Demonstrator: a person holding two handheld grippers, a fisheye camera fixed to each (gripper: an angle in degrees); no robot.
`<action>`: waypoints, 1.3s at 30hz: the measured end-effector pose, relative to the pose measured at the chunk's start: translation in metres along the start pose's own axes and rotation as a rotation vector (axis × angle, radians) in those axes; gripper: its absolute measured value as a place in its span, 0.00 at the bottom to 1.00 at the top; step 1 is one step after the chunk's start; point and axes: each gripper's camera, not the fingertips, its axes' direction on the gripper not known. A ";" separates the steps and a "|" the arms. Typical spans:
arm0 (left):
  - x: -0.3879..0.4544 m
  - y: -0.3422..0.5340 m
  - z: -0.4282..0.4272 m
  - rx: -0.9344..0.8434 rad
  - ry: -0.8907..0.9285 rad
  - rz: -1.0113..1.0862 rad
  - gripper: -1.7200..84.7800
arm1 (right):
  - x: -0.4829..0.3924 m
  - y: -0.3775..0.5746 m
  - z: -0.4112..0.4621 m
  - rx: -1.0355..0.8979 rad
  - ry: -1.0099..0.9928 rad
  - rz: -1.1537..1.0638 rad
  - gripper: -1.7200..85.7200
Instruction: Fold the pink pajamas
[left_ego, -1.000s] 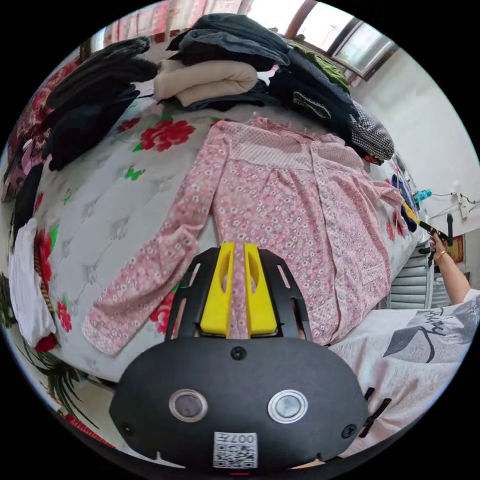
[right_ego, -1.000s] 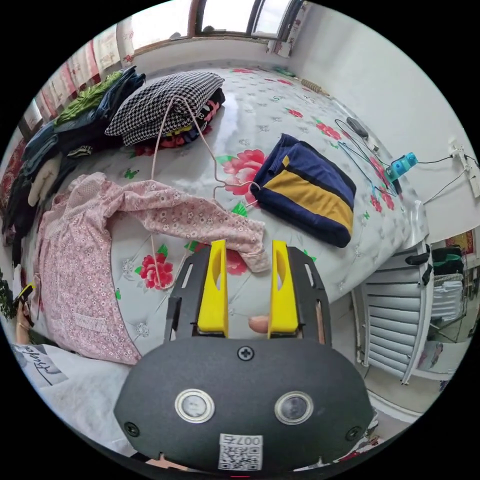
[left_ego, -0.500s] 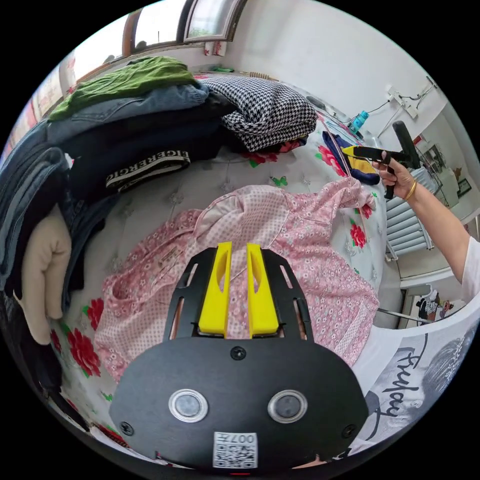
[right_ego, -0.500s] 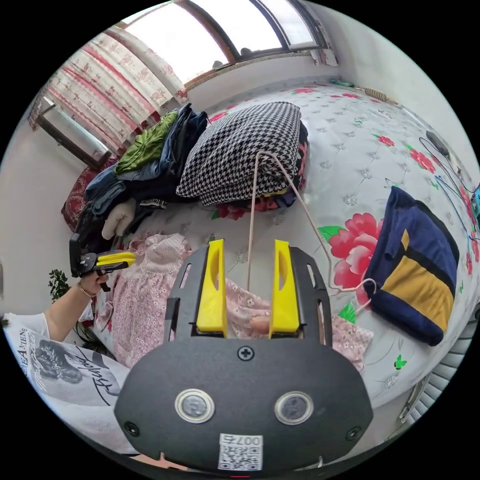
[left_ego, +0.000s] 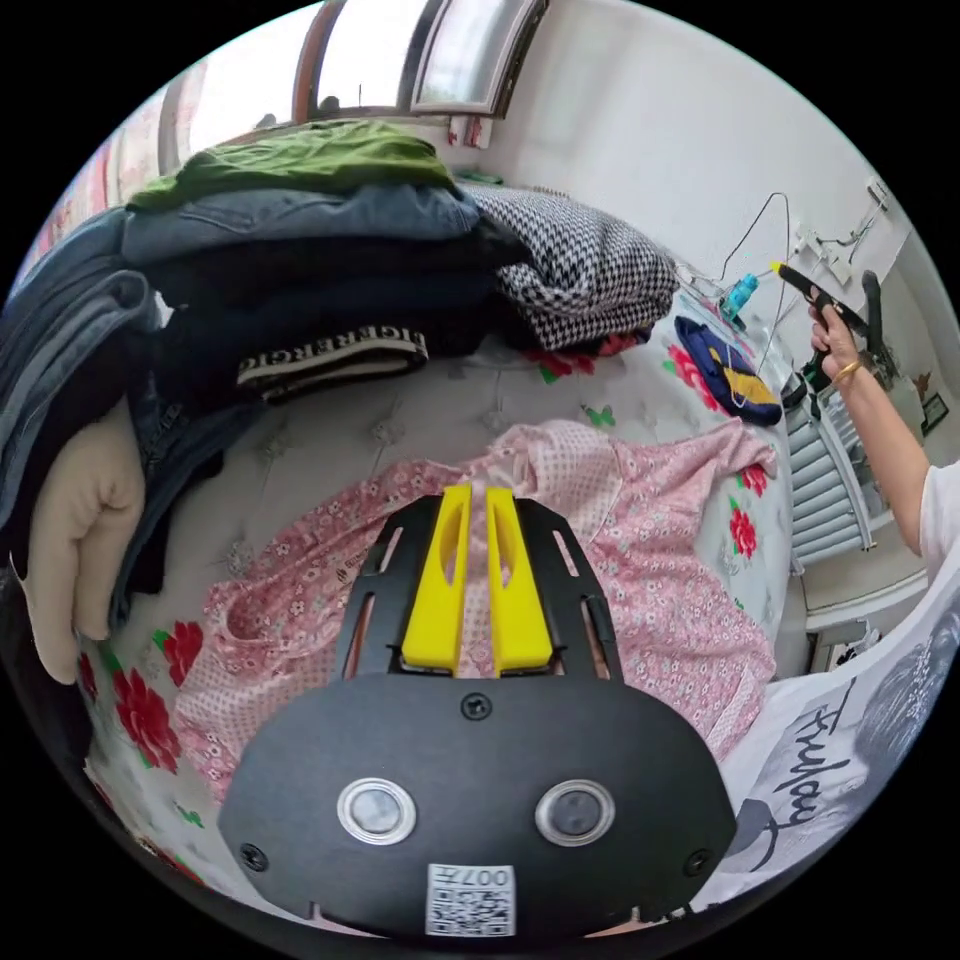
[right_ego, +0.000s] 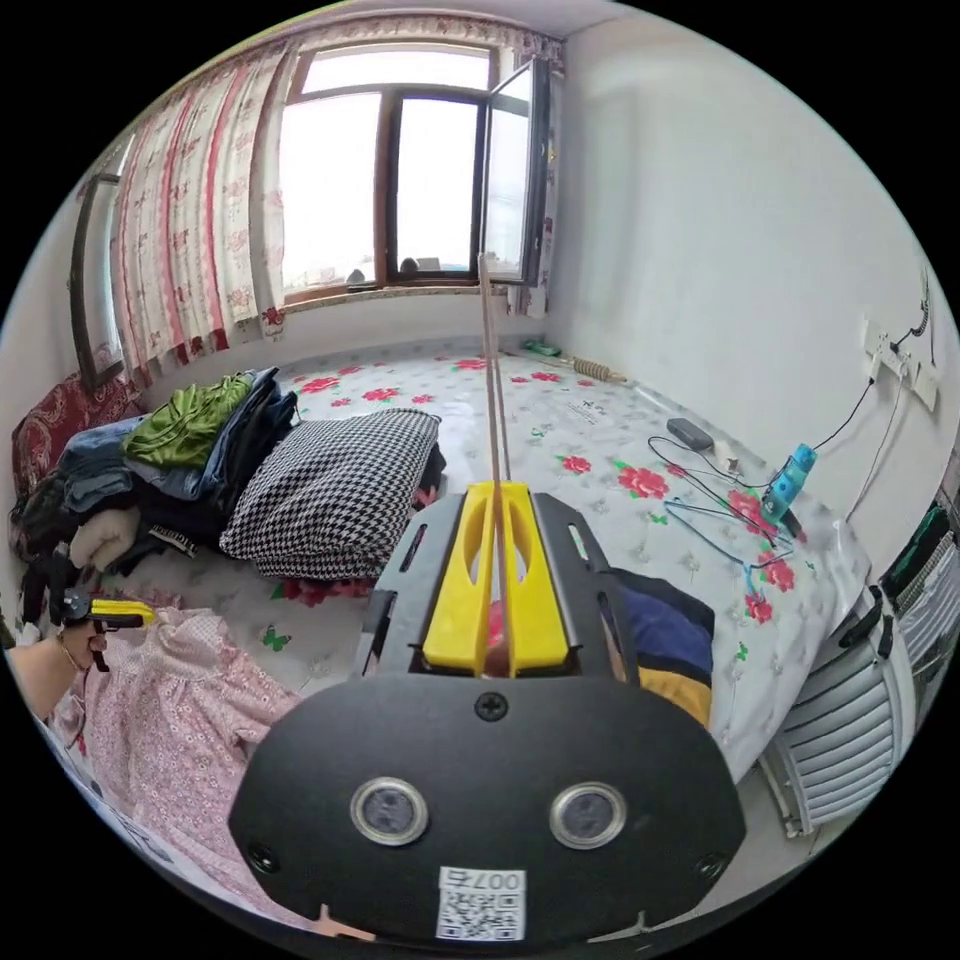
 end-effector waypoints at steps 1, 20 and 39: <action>-0.004 -0.003 -0.001 0.009 -0.002 -0.007 0.06 | 0.018 -0.018 0.023 -0.077 0.040 0.026 0.04; 0.014 0.029 0.073 -0.216 0.120 0.087 0.01 | -0.292 0.044 0.142 -0.460 -0.847 -0.577 0.06; -0.089 -0.017 0.092 -0.294 0.257 -0.084 0.01 | -0.303 0.065 0.150 -0.581 -0.904 -0.894 0.02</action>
